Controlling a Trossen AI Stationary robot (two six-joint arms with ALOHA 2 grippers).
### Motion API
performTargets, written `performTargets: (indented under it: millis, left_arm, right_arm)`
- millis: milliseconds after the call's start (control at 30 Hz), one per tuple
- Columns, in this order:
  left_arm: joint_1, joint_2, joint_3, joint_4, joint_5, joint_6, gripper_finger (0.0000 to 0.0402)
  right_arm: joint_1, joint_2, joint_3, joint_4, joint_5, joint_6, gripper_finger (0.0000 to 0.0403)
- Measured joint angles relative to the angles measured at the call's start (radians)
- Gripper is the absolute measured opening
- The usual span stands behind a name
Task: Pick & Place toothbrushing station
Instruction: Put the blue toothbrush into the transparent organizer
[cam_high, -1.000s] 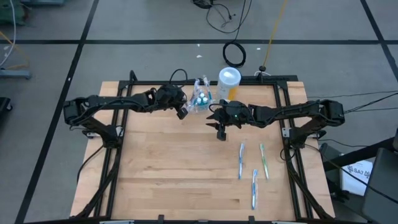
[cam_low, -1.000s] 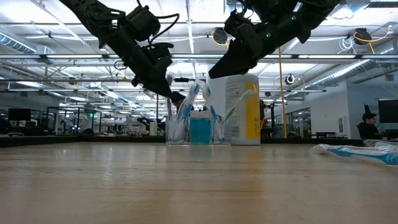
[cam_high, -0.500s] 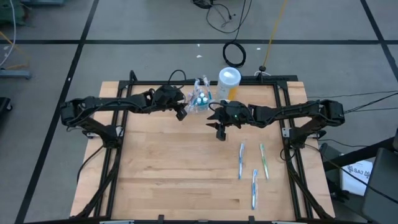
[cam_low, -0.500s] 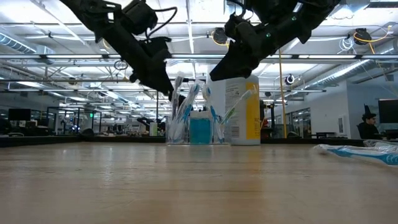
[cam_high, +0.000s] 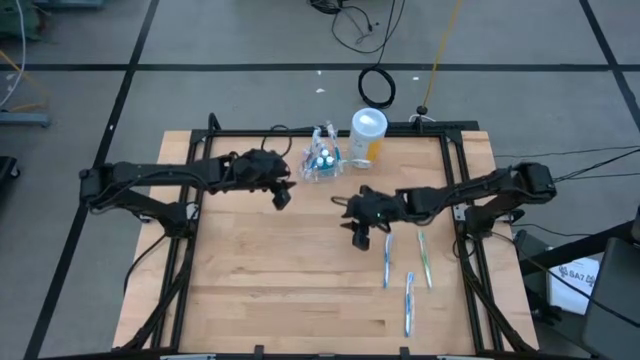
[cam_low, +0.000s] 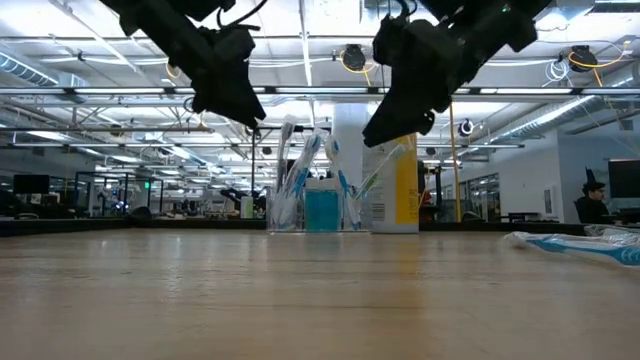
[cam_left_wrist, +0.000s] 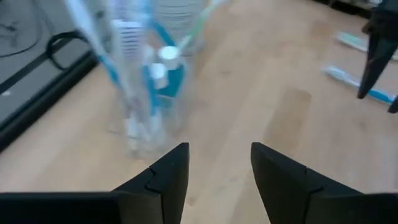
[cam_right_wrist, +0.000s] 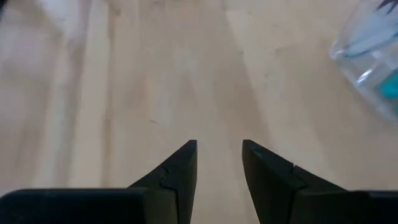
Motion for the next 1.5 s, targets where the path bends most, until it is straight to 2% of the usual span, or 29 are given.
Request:
performTargets:
  millis: [200, 467, 600, 700, 1100, 1233, 1367, 1500]
  left_arm:
    - [-0.062, 0.007, 0.000, 0.004, 0.004, 0.007, 0.0180]
    - [-0.095, 0.008, 0.000, 0.004, 0.004, 0.069, 0.0179]
    - [-0.094, 0.008, 0.000, 0.006, 0.003, 0.066, 0.0179]
    - [-0.094, 0.008, 0.000, 0.007, 0.003, 0.062, 0.0179]
    - [-0.094, 0.008, 0.000, 0.041, 0.003, 0.061, 0.0180]
    - [-0.094, 0.008, 0.000, 0.060, 0.003, 0.079, 0.0180]
    - [-0.094, 0.008, 0.000, 0.060, 0.003, 0.092, 0.0180]
    - [-0.094, 0.008, 0.000, 0.060, 0.003, 0.096, 0.0179]
  right_arm:
    - [0.123, 0.000, 0.000, -0.151, 0.016, 0.240, 0.0118]
    - [0.257, 0.000, 0.000, -0.617, 0.034, 0.754, 0.0109]
    - [0.291, 0.000, 0.000, -0.756, 0.033, 0.924, 0.0100]
    - [0.295, -0.001, -0.015, -0.735, 0.041, 0.941, 0.0099]
    - [0.224, -0.006, -0.245, -0.305, 0.037, 0.932, 0.0098]
    - [0.199, -0.006, -0.295, -0.209, 0.044, 0.858, 0.0095]
    - [0.193, -0.004, -0.315, -0.187, 0.043, 0.757, 0.0076]
    - [0.194, -0.003, -0.319, -0.170, 0.040, 0.673, 0.0038]
